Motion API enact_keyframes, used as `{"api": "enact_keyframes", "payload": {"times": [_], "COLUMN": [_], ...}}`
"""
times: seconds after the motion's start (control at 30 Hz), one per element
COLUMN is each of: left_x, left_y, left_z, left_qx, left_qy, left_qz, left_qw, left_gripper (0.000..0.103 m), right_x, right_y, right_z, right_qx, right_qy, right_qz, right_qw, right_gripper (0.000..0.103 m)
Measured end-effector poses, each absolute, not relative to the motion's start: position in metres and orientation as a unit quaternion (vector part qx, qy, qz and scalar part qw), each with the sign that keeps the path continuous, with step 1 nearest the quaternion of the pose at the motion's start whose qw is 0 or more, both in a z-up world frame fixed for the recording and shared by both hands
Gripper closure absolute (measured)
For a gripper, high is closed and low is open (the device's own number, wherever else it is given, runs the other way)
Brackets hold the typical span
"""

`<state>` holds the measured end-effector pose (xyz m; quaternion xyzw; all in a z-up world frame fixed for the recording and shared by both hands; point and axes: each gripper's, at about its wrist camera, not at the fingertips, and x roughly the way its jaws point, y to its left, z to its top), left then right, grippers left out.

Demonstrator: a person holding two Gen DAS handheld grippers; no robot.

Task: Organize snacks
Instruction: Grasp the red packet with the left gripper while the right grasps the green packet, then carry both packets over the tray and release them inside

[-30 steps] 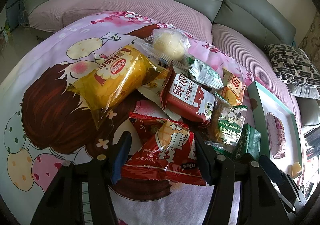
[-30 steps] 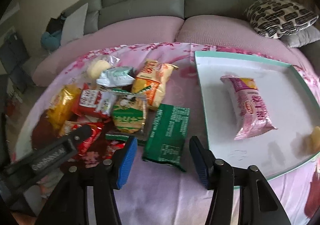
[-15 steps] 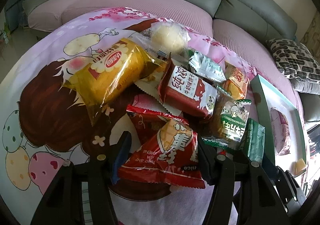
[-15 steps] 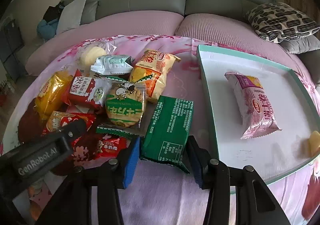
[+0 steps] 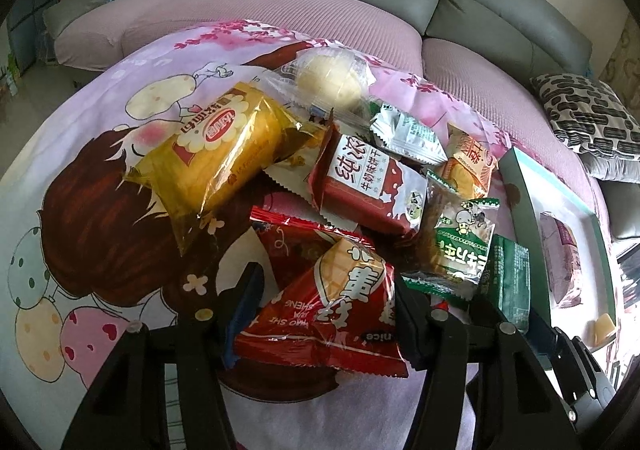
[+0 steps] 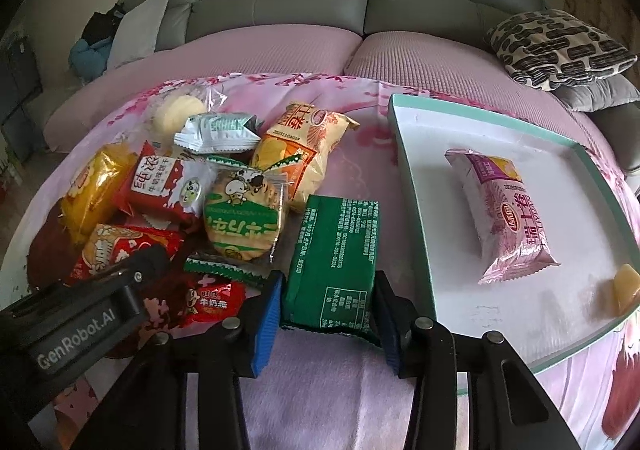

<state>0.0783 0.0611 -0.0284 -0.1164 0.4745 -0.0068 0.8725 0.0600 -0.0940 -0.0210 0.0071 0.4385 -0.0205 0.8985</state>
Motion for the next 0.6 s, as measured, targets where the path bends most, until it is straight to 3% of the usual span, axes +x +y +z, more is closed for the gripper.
{"api": "enact_keyframes", "payload": {"times": [0.6], "left_x": [0.061], "left_y": [0.06], "left_z": [0.022], "left_qx": [-0.107], "left_qy": [0.408], "left_qz": [-0.027], "left_qw": [0.906], "left_gripper": [0.044], "right_x": [0.043], "right_y": [-0.115], "right_z": [0.026], "right_qx": [0.043], "right_qy": [0.379], "right_qz": [-0.024], "right_qw": [0.924], "right_gripper": [0.058]}}
